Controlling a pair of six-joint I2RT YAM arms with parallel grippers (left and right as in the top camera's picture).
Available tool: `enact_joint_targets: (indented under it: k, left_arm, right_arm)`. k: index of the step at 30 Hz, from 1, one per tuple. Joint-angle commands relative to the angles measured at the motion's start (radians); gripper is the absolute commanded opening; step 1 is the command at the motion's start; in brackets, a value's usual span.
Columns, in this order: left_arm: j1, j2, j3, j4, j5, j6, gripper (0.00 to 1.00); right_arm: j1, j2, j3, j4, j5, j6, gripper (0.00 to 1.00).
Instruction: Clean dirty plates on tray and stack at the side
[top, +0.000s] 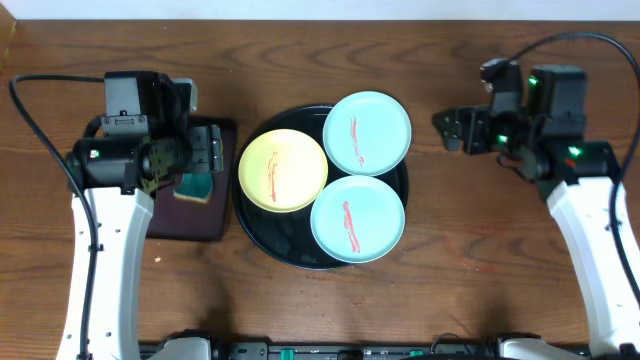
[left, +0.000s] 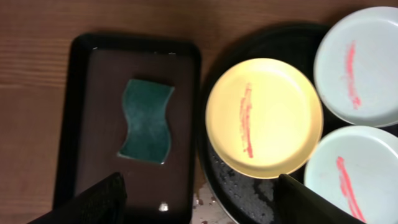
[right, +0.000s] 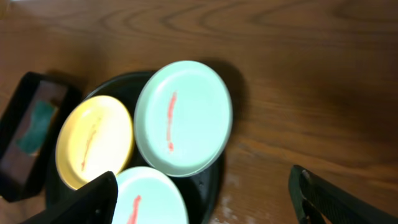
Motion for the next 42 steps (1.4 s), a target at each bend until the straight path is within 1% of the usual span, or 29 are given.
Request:
enact_joint_targets:
  k: [1, 4, 9, 12, 15, 16, 17, 19, 20, 23, 26, 28, 33, 35, 42]
  left_arm:
    - [0.015, 0.003, 0.058, -0.029, -0.062, -0.067, 0.77]
    - [0.057, 0.004, 0.113, -0.103, -0.062, -0.099, 0.77]
    - [0.164, 0.027, 0.203, -0.215, -0.054, -0.124, 0.77]
    - [0.21, 0.058, 0.237, -0.25, -0.038, -0.123, 0.77]
    - [0.216, 0.085, 0.237, -0.254, -0.039, -0.118, 0.76]
    - [0.216, 0.097, 0.237, -0.256, -0.039, -0.118, 0.77]
    - [0.216, 0.109, 0.236, -0.257, -0.039, -0.12, 0.77]
    - [0.216, 0.137, 0.236, -0.256, -0.039, -0.12, 0.77]
    - [0.216, 0.153, 0.236, -0.255, -0.039, -0.12, 0.77]
    - [0.216, 0.202, 0.236, -0.252, -0.039, -0.12, 0.76]
    - [0.216, 0.246, 0.236, -0.244, -0.039, -0.12, 0.76]
    - [0.216, 0.266, 0.236, -0.236, -0.039, -0.12, 0.76]
    - [0.216, 0.283, 0.236, -0.204, -0.039, -0.12, 0.76]
    - [0.216, 0.283, 0.236, -0.19, -0.039, -0.12, 0.76]
    - [0.216, 0.283, 0.234, -0.172, -0.039, -0.12, 0.76]
  right_arm:
    - [0.049, 0.051, 0.095, -0.021, -0.018, 0.029, 0.85]
    - [0.084, 0.124, 0.18, -0.064, -0.019, 0.036, 0.85]
    - [0.14, 0.268, 0.36, -0.169, -0.019, 0.031, 0.81]
    - [0.176, 0.347, 0.454, -0.212, -0.019, 0.031, 0.79]
    - [0.212, 0.402, 0.508, -0.217, -0.018, 0.032, 0.74]
    - [0.226, 0.42, 0.523, -0.215, -0.018, 0.032, 0.7]
    - [0.239, 0.434, 0.529, -0.204, -0.019, 0.039, 0.61]
    - [0.267, 0.451, 0.528, -0.163, -0.017, 0.055, 0.47]
    - [0.284, 0.462, 0.528, -0.139, -0.014, 0.055, 0.45]
    - [0.335, 0.491, 0.528, -0.08, 0.025, 0.084, 0.45]
    - [0.381, 0.525, 0.528, -0.072, 0.097, 0.144, 0.46]
    - [0.406, 0.553, 0.528, -0.078, 0.106, 0.172, 0.46]
    - [0.446, 0.627, 0.528, -0.142, 0.105, 0.311, 0.44]
    - [0.455, 0.652, 0.528, -0.179, 0.105, 0.343, 0.44]
    - [0.473, 0.722, 0.528, -0.276, 0.101, 0.342, 0.41]
